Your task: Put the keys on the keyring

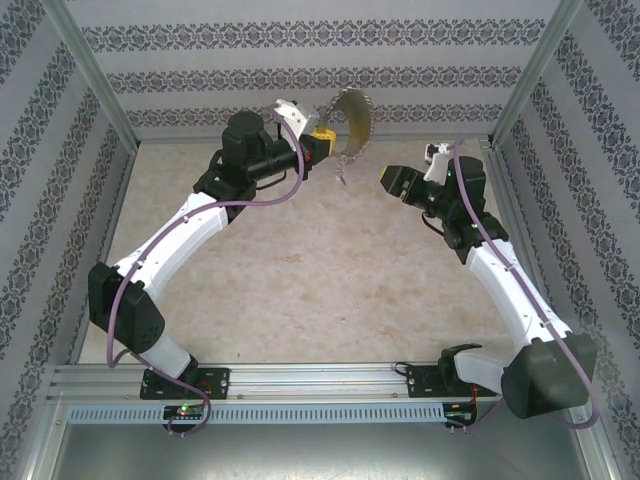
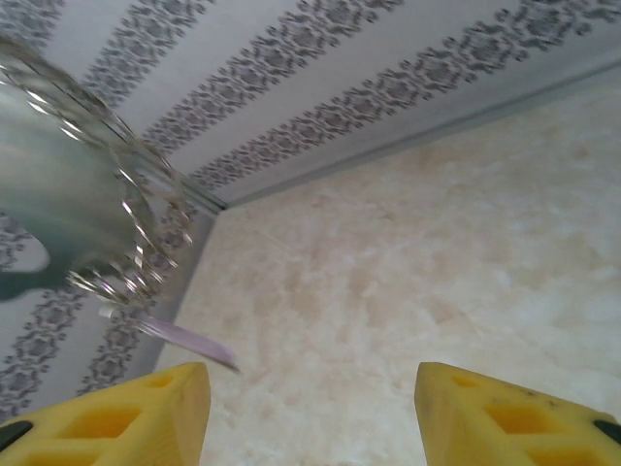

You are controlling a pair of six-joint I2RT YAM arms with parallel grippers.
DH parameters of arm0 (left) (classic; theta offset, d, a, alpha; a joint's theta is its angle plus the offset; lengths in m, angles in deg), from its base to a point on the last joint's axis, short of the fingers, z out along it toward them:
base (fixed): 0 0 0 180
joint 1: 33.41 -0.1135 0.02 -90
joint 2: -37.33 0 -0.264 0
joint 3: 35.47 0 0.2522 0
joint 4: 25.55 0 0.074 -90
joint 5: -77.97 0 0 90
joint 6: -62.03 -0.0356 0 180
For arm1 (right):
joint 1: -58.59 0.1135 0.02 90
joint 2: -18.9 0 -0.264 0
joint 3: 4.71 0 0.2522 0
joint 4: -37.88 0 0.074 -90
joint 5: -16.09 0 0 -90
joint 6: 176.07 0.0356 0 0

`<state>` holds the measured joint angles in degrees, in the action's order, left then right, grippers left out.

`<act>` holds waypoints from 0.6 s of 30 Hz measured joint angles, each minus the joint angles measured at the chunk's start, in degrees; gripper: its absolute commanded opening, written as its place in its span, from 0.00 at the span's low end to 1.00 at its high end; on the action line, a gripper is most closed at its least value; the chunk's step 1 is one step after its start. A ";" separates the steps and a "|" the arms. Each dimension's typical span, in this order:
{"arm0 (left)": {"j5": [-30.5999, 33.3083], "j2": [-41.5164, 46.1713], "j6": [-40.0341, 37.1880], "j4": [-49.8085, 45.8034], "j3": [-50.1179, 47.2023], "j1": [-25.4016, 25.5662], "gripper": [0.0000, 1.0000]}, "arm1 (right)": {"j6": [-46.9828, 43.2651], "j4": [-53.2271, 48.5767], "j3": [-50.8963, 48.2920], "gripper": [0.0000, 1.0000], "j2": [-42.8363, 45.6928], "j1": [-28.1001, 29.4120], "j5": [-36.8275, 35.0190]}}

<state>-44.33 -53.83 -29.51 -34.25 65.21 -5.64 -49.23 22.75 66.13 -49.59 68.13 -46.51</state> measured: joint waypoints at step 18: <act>0.57 1.46 3.15 8.98 -6.36 0.04 0.00 | 3.34 7.39 6.95 0.46 -9.73 10.93 -0.61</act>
<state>-43.76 -52.36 -26.36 -25.27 58.84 -5.60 -45.89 30.14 73.08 -59.31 79.06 -47.13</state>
